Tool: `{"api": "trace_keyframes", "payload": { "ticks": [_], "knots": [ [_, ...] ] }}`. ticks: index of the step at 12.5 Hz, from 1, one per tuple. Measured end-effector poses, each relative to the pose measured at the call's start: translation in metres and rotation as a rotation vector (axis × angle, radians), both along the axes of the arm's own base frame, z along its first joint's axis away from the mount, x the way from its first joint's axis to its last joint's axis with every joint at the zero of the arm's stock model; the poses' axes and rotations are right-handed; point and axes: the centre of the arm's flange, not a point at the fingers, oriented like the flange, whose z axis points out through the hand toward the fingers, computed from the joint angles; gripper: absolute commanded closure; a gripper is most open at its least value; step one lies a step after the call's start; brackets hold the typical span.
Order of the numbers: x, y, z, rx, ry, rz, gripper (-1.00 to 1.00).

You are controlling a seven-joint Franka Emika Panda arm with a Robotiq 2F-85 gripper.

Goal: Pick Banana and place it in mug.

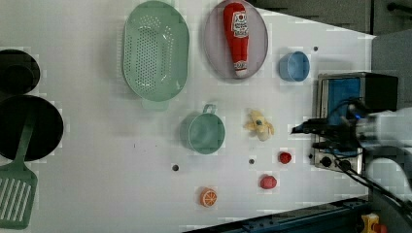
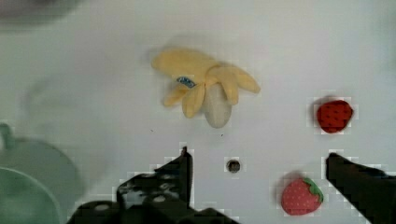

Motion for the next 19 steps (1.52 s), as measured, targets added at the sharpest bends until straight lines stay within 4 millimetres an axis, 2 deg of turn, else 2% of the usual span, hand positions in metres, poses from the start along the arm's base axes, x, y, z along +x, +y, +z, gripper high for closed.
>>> {"api": "trace_keyframes", "payload": {
  "ticks": [1,6,7,11,12,13,14,17,19],
  "knots": [
    [0.002,0.001,-0.02,0.009,0.014,0.05,-1.0],
    [0.013,-0.006,-0.09,0.049,-0.016,0.332,-1.0],
    [0.015,-0.009,-0.104,0.051,-0.016,0.353,-1.0],
    [0.008,-0.026,-0.183,0.036,0.004,0.378,-1.0],
    [0.004,-0.025,-0.195,0.04,0.0,0.405,-1.0],
    [-0.002,-0.02,-0.2,0.047,0.004,0.426,-0.67],
    [-0.004,-0.017,-0.195,0.049,0.0,0.43,-0.4],
    [0.013,-0.007,-0.166,0.046,-0.068,0.459,0.43],
    [0.021,-0.006,-0.161,0.047,-0.09,0.443,0.46]
  ]
}}
